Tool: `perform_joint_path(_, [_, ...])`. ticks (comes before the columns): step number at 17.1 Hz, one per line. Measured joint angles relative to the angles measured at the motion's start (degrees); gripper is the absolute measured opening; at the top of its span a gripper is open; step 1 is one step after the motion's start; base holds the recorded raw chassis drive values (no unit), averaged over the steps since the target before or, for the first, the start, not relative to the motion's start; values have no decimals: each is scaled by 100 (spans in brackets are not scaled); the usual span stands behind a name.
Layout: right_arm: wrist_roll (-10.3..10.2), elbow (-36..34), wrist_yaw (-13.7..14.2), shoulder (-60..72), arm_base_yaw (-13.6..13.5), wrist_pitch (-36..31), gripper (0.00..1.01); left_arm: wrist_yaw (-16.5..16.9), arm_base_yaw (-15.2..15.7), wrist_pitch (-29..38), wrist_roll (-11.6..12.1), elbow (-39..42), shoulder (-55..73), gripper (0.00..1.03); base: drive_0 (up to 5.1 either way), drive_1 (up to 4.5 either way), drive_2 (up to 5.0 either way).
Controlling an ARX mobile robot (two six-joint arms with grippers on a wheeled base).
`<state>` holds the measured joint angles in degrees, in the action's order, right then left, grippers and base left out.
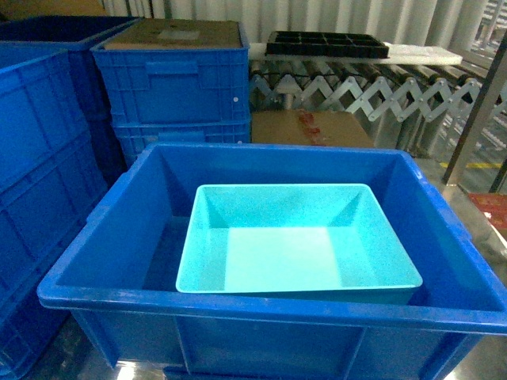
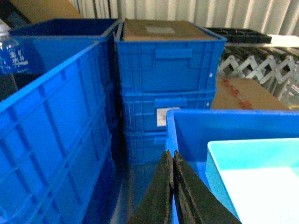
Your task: Stack blue boxes stably on right
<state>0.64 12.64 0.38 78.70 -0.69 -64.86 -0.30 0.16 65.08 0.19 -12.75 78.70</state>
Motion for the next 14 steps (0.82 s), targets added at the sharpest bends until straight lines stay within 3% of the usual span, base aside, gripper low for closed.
perform_joint_path(6, [-7,-719,-24,-1499,70,761,2,15,-11,-813,0,745,-1519,2,0,0,0])
perform_joint_path(14, [-15,-1178,-24,-4127,70,2859,2,24,-13,-2874,0,1185,-4113,2,0,0,0])
